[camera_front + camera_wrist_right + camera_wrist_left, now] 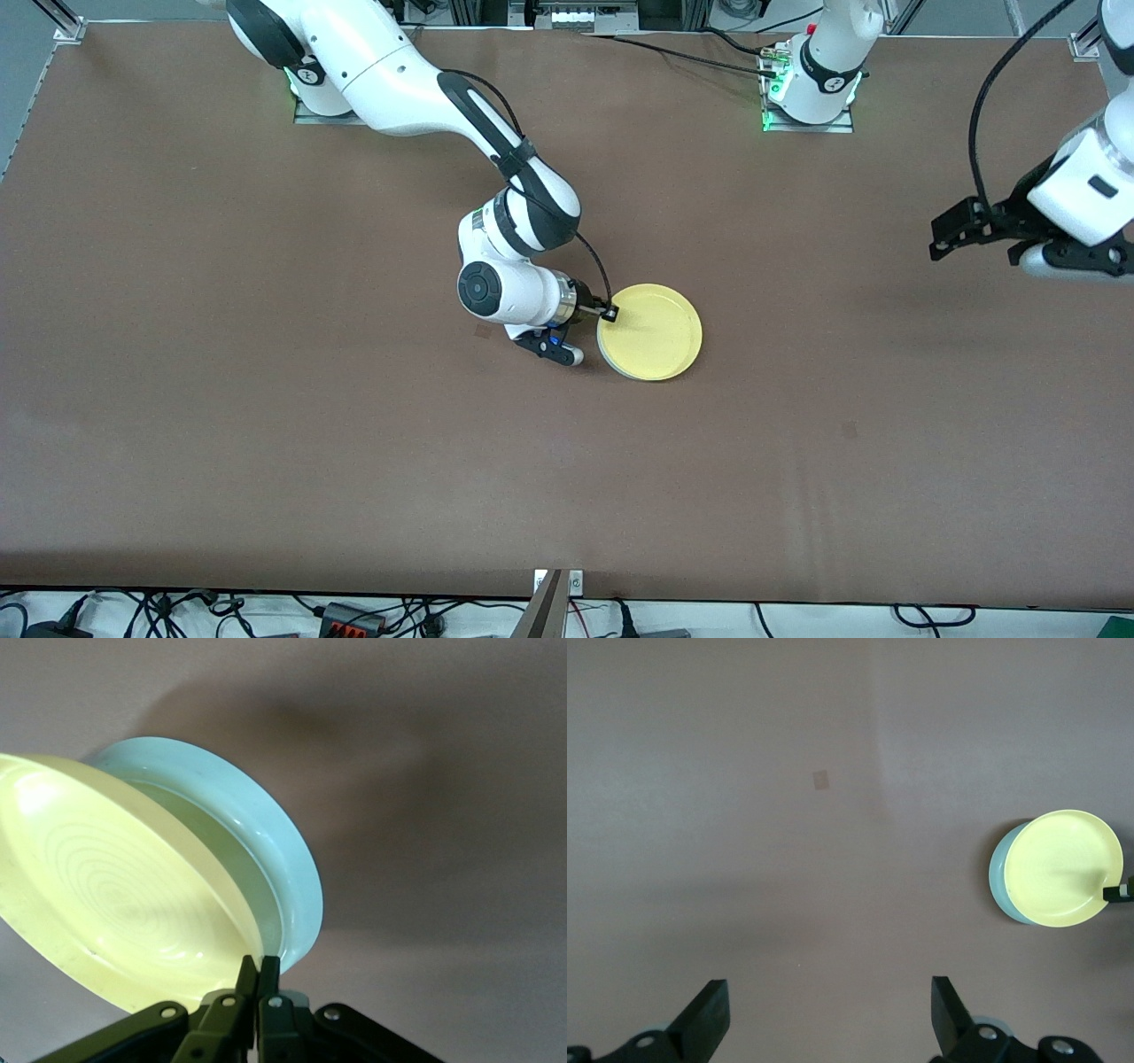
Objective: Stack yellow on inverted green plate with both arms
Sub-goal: 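Open the right gripper to release the yellow plate on the green plate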
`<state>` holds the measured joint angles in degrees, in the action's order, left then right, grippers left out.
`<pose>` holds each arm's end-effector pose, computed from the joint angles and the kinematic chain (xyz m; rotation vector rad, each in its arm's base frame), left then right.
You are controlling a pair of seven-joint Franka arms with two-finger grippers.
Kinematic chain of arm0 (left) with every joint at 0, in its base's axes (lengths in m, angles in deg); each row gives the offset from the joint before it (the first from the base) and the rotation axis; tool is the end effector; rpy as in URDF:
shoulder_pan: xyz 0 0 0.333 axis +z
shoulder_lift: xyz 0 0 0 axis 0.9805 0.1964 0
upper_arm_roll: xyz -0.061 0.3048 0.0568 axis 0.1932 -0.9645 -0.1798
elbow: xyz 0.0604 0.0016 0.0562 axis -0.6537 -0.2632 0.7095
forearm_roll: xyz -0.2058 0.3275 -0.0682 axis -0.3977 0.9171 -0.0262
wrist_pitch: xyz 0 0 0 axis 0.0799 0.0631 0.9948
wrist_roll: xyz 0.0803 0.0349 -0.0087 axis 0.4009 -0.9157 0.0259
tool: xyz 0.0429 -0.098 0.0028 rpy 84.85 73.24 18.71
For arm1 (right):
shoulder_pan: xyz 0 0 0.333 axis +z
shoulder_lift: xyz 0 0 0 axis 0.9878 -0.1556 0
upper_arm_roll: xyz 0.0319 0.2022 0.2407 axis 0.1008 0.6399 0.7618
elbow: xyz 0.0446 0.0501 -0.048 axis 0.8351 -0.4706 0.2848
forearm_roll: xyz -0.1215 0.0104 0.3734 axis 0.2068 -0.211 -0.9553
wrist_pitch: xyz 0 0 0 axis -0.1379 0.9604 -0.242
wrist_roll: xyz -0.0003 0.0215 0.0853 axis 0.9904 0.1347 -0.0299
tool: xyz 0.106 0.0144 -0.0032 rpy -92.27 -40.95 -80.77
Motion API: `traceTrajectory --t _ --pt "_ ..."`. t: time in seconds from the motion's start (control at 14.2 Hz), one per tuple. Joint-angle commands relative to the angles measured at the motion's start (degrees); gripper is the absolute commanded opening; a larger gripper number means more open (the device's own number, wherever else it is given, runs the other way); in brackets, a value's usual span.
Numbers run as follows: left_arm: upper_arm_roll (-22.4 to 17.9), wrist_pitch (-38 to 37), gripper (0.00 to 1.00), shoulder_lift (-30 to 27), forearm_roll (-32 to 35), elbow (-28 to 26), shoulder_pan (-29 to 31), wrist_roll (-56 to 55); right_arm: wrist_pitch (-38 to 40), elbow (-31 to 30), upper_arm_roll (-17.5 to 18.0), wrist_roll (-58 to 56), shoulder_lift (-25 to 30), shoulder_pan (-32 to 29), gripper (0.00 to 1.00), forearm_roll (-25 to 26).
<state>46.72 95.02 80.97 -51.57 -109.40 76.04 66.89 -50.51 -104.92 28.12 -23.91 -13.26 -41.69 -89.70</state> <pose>0.5680 -0.0334 0.5989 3.1199 -0.0638 0.0372 0.5628 0.5107 0.1988 -2.5897 0.5281 0.4523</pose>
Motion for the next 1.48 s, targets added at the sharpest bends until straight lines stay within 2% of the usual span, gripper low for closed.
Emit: traceTrajectory --t 0.0,0.21,0.28,0.35,0.42,0.7,0.92,1.13,1.41 --pt "1.01 2.69 1.0 -2.82 0.51 -4.55 1.05 1.38 -0.26 2.13 0.24 -0.2 -1.64 0.19 0.0 -0.88" --pt "3.13 2.17 1.0 -2.73 1.05 -4.38 3.08 1.29 0.18 1.87 0.24 -0.11 -1.47 0.28 0.0 -0.79" --pt "3.04 2.16 1.0 -2.56 1.05 -4.2 2.99 1.29 0.27 1.87 0.24 0.33 -1.47 0.28 0.11 -0.97" --pt "3.13 2.16 1.0 -2.56 1.05 -4.11 2.99 1.29 0.18 1.78 0.24 1.9 -1.38 0.2 0.82 -1.84" --pt "3.13 1.9 1.0 -2.56 0.96 -4.11 2.9 1.38 0.27 1.87 0.24 3.31 -1.12 0.28 1.0 -2.54" --pt "3.13 1.02 1.0 -2.56 1.05 -3.94 2.9 1.38 2.54 1.43 -0.72 3.94 2.74 -0.59 1.0 -1.59" --pt "3.13 0.93 1.0 -2.56 1.14 -3.94 2.64 1.47 14.91 1.25 -7.82 3.76 8.36 -1.39 1.0 3.93" --pt "3.13 0.84 1.0 -2.56 1.14 -3.85 2.55 1.47 21.09 1.25 -15.12 0.27 12.06 -2.08 1.0 10.7" --pt "3.13 0.85 1.0 -2.56 1.14 -3.76 2.55 1.47 25.31 1.34 -18.65 -9.4 14.96 -5.51 1.0 17.65"
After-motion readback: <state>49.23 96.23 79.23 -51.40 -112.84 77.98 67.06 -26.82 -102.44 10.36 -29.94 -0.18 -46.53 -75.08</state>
